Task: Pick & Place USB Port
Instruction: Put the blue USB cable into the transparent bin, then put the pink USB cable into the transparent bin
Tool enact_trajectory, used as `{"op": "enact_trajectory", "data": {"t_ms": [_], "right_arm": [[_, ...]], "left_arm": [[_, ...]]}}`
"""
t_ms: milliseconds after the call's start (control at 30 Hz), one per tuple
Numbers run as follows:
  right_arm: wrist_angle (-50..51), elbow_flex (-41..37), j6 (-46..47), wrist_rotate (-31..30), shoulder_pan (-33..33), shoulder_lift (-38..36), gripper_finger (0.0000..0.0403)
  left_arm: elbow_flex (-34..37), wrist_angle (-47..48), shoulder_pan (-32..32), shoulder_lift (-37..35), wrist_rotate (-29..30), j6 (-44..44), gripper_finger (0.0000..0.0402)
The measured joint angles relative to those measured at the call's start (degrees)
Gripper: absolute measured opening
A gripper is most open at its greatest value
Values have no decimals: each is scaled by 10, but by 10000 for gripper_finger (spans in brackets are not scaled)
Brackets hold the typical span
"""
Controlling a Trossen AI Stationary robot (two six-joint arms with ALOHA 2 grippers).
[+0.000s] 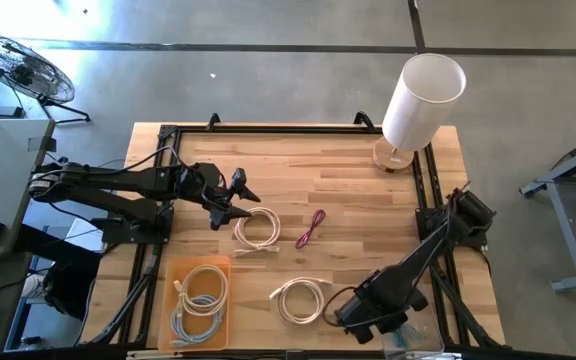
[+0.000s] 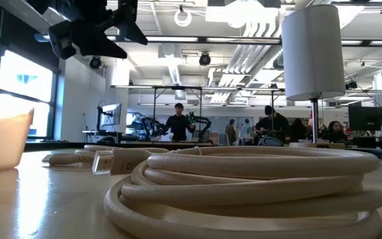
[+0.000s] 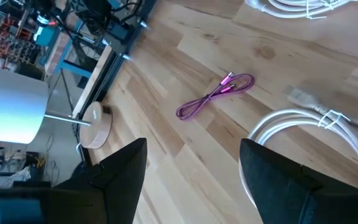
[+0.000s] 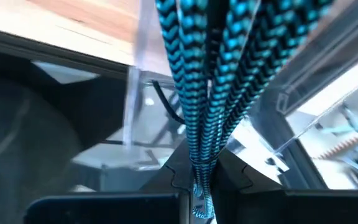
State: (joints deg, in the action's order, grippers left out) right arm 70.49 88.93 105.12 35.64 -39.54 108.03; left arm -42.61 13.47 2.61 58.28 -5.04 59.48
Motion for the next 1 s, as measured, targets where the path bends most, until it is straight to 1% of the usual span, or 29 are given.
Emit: {"op": "enact_trajectory", "data": {"t_ms": [100,233,400,533,700,867,1000], "right_arm": [[-19,-33,-3,27,-7,0,17],[-21,-60,-10,24,-13,0,23],[-6,-75,-11,18,-26,0,68],[23,-78,0,7,-35,0,96],[26,-77,1,6,-38,0,135],[35,-77,-6,10,-38,0,182],[40,-77,-37,28,-35,0,213]], "left_arm": [[0,0,0,0,0,-3,253],[0,2,0,0,0,-24,253],[0,12,0,0,0,-30,253],[0,28,0,0,0,-41,253],[0,40,0,0,0,-45,253],[0,46,0,0,0,-45,253],[0,47,0,0,0,-45,253]]}}
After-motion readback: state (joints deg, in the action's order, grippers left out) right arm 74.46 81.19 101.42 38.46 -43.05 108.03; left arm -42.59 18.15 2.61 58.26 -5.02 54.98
